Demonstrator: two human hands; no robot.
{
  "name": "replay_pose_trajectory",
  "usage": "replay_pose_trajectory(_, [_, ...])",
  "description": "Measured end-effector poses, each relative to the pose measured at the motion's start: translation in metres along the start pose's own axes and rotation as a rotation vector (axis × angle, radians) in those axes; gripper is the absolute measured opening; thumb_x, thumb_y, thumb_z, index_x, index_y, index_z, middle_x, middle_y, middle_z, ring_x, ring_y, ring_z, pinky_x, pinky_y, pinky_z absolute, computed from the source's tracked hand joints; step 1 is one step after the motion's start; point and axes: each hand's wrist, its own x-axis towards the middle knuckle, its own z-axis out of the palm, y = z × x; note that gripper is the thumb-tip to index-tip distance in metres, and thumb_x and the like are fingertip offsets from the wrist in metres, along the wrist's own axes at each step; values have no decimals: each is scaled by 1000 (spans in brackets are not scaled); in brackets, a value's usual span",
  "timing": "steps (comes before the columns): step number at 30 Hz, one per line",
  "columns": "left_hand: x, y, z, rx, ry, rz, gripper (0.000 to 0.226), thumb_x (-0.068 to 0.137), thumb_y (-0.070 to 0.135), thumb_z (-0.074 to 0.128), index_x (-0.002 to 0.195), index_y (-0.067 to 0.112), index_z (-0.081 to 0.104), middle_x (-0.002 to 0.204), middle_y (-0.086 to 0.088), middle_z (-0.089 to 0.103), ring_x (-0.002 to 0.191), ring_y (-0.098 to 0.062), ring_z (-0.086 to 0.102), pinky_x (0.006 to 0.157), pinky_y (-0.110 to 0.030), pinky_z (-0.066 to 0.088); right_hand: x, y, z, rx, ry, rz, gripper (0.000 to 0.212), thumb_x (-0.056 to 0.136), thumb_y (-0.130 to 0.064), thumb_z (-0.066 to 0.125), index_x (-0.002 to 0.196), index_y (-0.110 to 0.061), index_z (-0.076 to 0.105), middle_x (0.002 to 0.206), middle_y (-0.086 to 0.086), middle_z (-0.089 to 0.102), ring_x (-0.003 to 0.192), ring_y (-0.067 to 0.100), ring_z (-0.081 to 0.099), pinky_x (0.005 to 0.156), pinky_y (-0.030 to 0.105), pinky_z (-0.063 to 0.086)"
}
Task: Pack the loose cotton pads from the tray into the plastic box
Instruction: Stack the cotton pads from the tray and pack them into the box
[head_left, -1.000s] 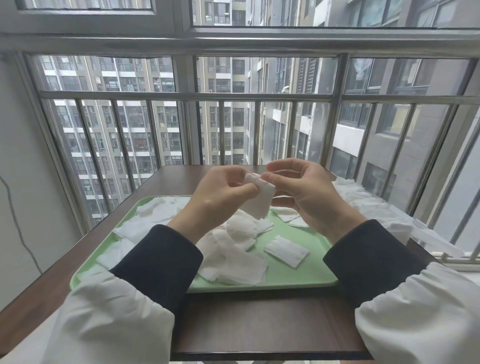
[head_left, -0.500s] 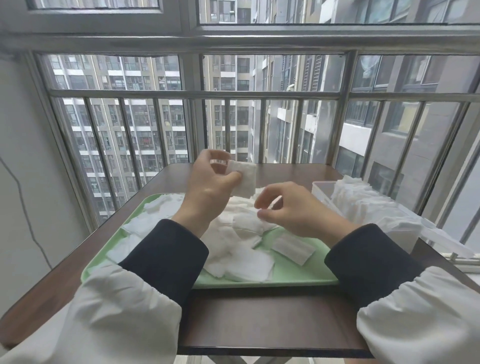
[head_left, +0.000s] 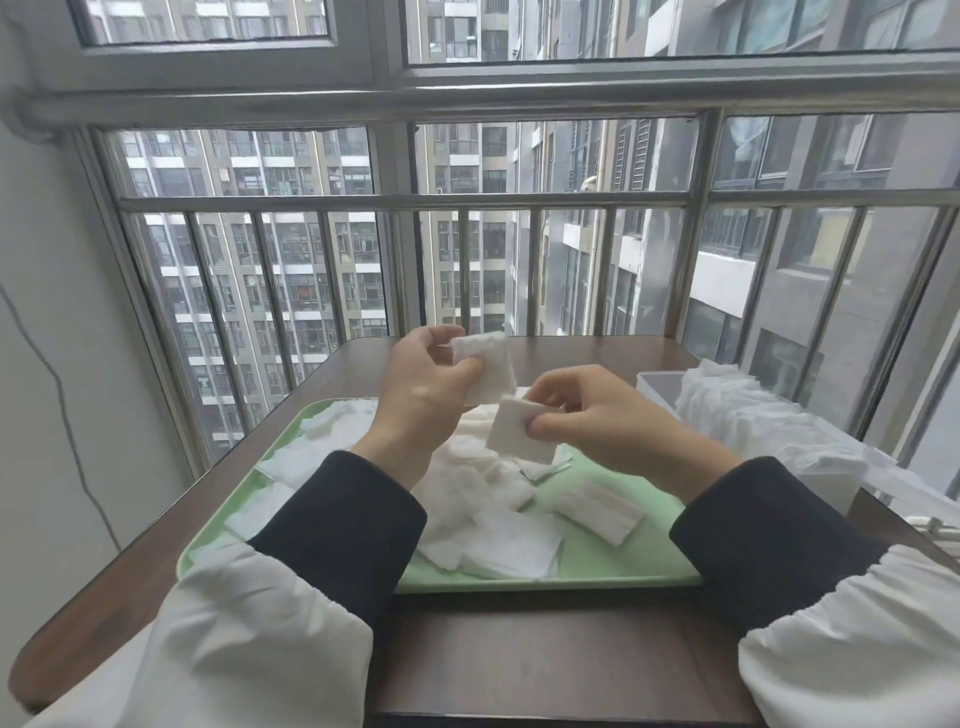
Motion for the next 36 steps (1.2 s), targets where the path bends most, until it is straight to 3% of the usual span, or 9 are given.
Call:
replay_pose_trajectory(3, [1, -1, 0, -17, -18, -6, 20, 92, 10, 70, 111, 14, 67, 101, -5, 70, 99, -25, 70, 87, -45, 61, -4, -3, -8, 207, 8, 10, 9, 86, -4, 68, 84, -13, 70, 74, -1, 70, 66, 9, 58, 65, 23, 45])
replay_pose_trajectory(7, [-1, -1, 3, -63, -130, -51, 19, 88, 4, 75, 103, 14, 69, 97, -10, 75, 92, -29, 74, 76, -40, 64, -6, -6, -8, 436, 2, 1, 11, 86, -9, 75, 94, -8, 69, 90, 10, 77, 78, 20, 66, 74, 31, 52])
replay_pose_trajectory(11, [-7, -1, 8, -142, -253, -32, 15, 88, 3, 75, 99, 12, 69, 90, -8, 79, 86, -25, 77, 66, -28, 61, -7, -6, -7, 496, 91, 46, 19, 82, -15, 80, 95, -6, 70, 89, 13, 76, 74, 18, 66, 65, 25, 54])
replay_pose_trajectory(15, [-7, 0, 7, -171, -282, -15, 12, 89, 6, 75, 98, 11, 69, 90, -9, 79, 84, -23, 77, 67, -27, 60, -6, -5, -7, 537, 139, 97, 27, 82, -14, 80, 100, 1, 67, 87, 16, 74, 72, 20, 66, 63, 26, 56])
replay_pose_trajectory(25, [-9, 2, 8, -178, -274, -18, 11, 92, 2, 67, 101, 9, 69, 89, -11, 79, 81, -25, 77, 65, -27, 60, -3, -1, -5, 559, 175, 121, 14, 86, -11, 77, 92, -5, 66, 77, 9, 74, 66, 18, 70, 59, 26, 55])
replay_pose_trajectory(28, [-8, 2, 9, -165, -273, -30, 9, 95, 7, 64, 101, 8, 70, 94, -14, 78, 82, -27, 77, 66, -29, 61, -2, -1, -5, 527, 191, 119, 16, 86, -12, 77, 93, -4, 65, 73, 7, 73, 64, 18, 70, 58, 26, 56])
replay_pose_trajectory(32, [-9, 5, 10, -186, -316, -30, 27, 96, 31, 67, 106, 6, 70, 99, -15, 77, 88, -29, 76, 73, -33, 62, -6, -4, -4, 399, 234, 122, 30, 84, -26, 80, 89, -1, 63, 60, 2, 69, 53, 14, 64, 53, 25, 55])
replay_pose_trajectory(34, [-10, 3, 10, -91, -296, 42, 27, 87, 21, 79, 108, 9, 68, 99, -12, 76, 92, -27, 75, 76, -36, 63, -11, -8, -6, 210, 298, 120, 42, 79, -42, 82, 79, -4, 63, 55, 1, 68, 48, 12, 61, 48, 23, 50])
replay_pose_trajectory(36, [-10, 1, 10, -4, -261, 85, 21, 86, 9, 77, 104, 14, 68, 98, -10, 75, 95, -27, 74, 79, -41, 63, -18, -10, -13, -71, 317, 109, 38, 81, -45, 80, 74, -10, 65, 56, -2, 70, 47, 7, 62, 47, 20, 48])
